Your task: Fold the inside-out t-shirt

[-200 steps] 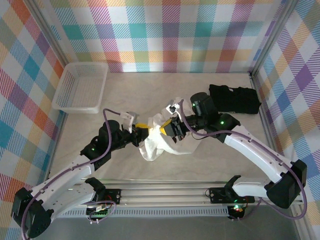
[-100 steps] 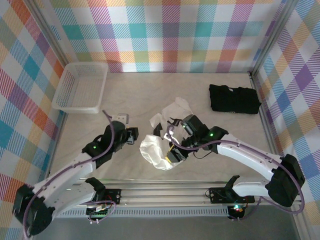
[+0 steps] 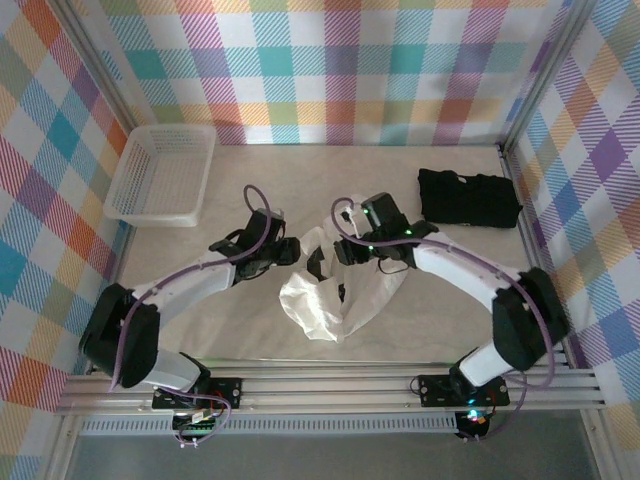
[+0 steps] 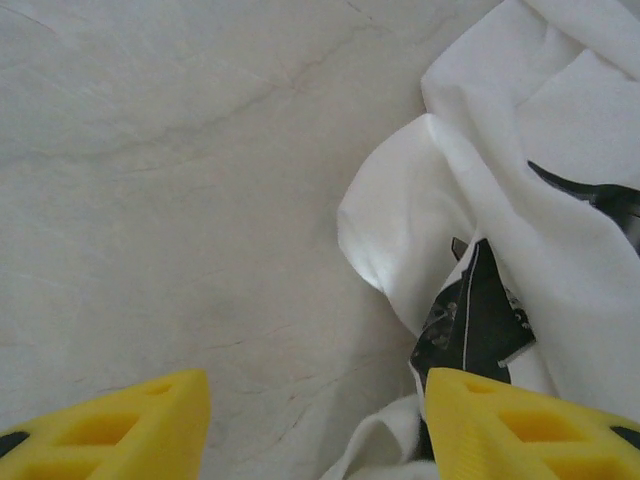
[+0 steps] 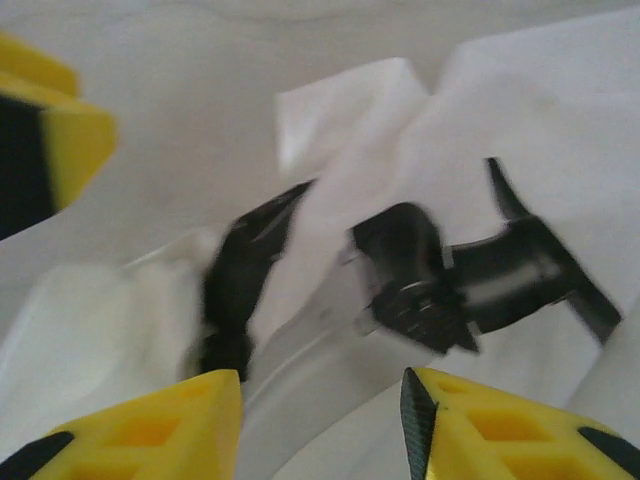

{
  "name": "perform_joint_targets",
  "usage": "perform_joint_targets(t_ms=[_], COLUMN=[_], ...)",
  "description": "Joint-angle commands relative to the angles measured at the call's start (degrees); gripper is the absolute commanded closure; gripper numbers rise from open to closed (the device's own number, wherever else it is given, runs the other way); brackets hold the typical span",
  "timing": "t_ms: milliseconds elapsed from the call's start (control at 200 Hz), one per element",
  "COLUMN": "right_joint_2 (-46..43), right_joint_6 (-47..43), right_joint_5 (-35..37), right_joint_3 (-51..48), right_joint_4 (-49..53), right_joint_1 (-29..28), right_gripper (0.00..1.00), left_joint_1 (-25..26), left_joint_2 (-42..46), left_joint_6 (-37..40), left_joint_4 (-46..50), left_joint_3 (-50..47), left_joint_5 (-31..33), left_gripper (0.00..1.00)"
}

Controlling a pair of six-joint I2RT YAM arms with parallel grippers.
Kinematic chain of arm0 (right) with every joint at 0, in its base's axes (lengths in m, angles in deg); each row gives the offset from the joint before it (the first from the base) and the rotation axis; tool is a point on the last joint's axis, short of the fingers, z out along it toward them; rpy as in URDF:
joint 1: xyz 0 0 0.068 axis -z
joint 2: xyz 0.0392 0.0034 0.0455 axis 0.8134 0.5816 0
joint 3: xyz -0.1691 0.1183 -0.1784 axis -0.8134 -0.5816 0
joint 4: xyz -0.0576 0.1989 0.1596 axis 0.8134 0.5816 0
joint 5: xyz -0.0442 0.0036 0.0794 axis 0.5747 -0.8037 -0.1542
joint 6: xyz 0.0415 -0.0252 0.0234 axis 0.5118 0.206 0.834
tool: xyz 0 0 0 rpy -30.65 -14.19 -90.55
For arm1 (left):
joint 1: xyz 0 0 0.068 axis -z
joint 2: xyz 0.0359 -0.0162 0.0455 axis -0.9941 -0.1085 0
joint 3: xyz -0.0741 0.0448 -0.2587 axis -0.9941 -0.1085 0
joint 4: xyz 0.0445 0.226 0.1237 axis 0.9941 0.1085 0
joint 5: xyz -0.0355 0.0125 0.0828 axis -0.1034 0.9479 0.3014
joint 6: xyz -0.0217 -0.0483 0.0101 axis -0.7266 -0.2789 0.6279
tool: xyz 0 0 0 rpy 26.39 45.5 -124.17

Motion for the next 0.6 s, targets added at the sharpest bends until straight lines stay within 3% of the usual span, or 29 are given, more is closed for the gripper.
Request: perform_joint_targets(t_ms=[0,140,245,355,515,595], right_joint_2=[4.81,8.98,8.13,1.78,-9.94,-14.89], right_joint_6=[0.34,1.83,1.36,0.84,1.07,0.84], right_joint_5=[3.31,-2.21,-0.30,1.80,3.13,4.14], right_joint_3=[3.28,3.50,2.97,0.35,-4.21,-5.26], right_joint_4=[-1.39,-4.09,-4.57,-6.80,-11.09,-11.72], right_joint_1=[-0.16,-0.19,0.09,1.37,3.04,3.20], right_gripper=[0.45,0.48,0.75,0.95,0.99,1.00], left_joint_1=[-1.16,-1.25,-1.21,-1.23,-1.59,-2.48], left_joint_2=[-3.99,-9.89,-13.50,-17.13,-18.58,-16.36], left_joint_6=[-2.28,-3.43,-5.68,-7.73,-9.24,-9.02], left_joint_4=[-0.90,-1.92,-6.64,-10.59,-15.95,-16.66], left_joint_3=[2.04,2.43,1.03,1.53,2.59,3.46], left_joint_5=[-7.20,-12.60,-17.75,-21.91,-24.64,-24.45], left_gripper=[0.40,0.39,0.44,0.59,1.00,1.00])
